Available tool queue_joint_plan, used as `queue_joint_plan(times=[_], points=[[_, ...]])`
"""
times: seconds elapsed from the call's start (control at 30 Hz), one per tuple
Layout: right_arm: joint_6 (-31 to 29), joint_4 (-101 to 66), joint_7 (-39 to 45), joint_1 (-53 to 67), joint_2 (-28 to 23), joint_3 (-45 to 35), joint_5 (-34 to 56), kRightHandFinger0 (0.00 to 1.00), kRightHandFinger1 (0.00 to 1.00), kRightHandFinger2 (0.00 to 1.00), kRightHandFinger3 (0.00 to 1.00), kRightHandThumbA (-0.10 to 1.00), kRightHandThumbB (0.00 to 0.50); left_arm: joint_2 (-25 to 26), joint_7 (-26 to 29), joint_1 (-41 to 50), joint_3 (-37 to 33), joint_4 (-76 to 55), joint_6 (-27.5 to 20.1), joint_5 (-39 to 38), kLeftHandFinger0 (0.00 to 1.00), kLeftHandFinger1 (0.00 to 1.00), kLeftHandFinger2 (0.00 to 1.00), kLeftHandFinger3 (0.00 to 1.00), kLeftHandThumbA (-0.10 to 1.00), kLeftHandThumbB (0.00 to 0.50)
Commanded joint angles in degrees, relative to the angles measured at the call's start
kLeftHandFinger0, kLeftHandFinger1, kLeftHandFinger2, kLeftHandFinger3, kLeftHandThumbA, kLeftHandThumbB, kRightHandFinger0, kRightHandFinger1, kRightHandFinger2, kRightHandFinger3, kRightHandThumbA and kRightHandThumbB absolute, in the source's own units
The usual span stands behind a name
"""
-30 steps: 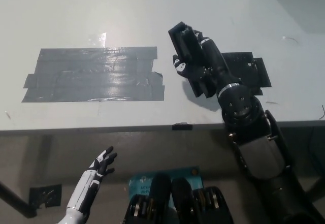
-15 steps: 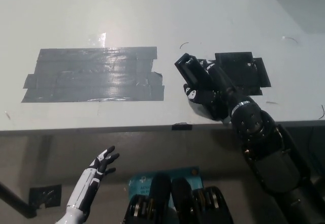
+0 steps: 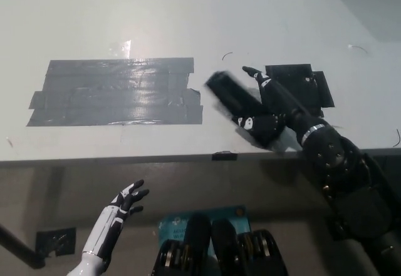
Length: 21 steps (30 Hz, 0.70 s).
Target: A person hands a stapler to the robot and the robot grabs it with its right hand and places it on the desk infront of it
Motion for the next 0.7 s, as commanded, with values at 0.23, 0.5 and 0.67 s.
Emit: queue_joint_plan(times=[0.23, 0.5, 0.67], points=[[-10.28, -6.08, -5.77, -1.52, -1.69, -1.44, -6.43, 1.0, 1.0, 1.0, 1.0, 1.0, 0.476, 0.91, -1.08, -0.5, 0.27, -1.73, -0.52, -0.45, 0.85, 0.88, 0.81, 0.9, 1.0, 0.476], [-5.82, -18.04, -5.04, -2.43, -1.64, -6.62, -6.47, 1.0, 1.0, 1.0, 1.0, 1.0, 0.445, 0.76, -1.12, -1.46, 0.4, -1.18, -0.53, -0.82, 0.84, 0.87, 0.8, 0.9, 1.0, 0.491], [-3.32, -32.67, -2.17, -3.02, -2.81, -11.74, -3.82, 1.0, 1.0, 1.0, 1.0, 1.0, 0.426, 0.59, -0.89, -3.22, 0.65, -0.88, -0.36, -0.93, 0.84, 0.88, 0.8, 0.91, 1.0, 0.47]])
